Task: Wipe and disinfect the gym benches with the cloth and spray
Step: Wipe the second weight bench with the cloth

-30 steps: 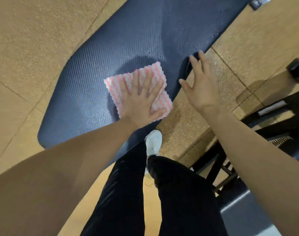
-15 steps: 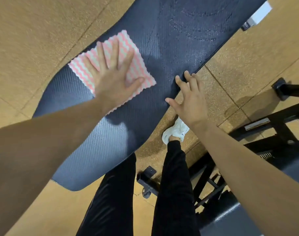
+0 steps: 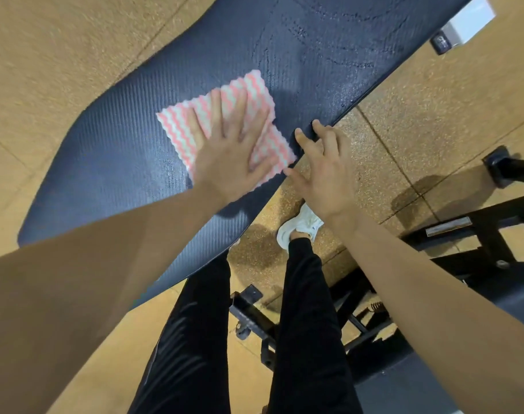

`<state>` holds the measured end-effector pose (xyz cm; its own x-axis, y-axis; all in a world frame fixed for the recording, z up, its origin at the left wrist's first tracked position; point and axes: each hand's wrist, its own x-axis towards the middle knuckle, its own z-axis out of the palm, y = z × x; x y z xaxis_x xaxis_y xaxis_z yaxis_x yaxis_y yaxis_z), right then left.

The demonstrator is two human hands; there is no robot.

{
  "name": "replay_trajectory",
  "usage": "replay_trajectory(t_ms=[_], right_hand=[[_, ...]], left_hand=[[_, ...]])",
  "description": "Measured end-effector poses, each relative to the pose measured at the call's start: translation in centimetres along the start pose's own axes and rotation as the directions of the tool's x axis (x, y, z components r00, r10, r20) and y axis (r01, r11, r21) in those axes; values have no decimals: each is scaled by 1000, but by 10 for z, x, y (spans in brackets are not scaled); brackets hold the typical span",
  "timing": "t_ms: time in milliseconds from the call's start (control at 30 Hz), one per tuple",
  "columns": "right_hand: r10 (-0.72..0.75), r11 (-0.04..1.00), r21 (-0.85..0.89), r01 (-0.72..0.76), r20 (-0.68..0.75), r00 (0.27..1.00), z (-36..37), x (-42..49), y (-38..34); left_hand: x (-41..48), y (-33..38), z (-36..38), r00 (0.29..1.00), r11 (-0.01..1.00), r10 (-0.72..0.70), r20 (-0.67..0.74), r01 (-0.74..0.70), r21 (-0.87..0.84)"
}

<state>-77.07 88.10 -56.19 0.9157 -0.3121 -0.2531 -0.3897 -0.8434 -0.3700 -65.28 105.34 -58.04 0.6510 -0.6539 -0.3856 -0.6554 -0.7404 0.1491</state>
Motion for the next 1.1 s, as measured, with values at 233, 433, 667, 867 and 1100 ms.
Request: replay_trajectory(t_ms=[233, 433, 667, 867, 1100], right_hand=[[-11, 991, 132, 20, -63, 998, -26, 19, 29], [123, 989, 97, -115, -80, 989, -41, 63, 64], [63, 995, 77, -57, -76, 995, -43, 81, 84], [-13, 1000, 21, 14, -21, 1000, -55, 86, 92], [-127, 986, 117, 118, 70, 989, -82, 101, 119]], left_hand=[[-28, 25, 23, 988, 989, 118, 104, -127, 77], [41, -7, -13, 1000, 1000, -24, 17, 24, 4], [138, -27, -56, 958, 956, -282, -58, 274, -108], [129, 30, -43, 994, 995, -96, -52, 96, -9], [60, 98, -1, 998, 999, 38, 52, -39, 4]])
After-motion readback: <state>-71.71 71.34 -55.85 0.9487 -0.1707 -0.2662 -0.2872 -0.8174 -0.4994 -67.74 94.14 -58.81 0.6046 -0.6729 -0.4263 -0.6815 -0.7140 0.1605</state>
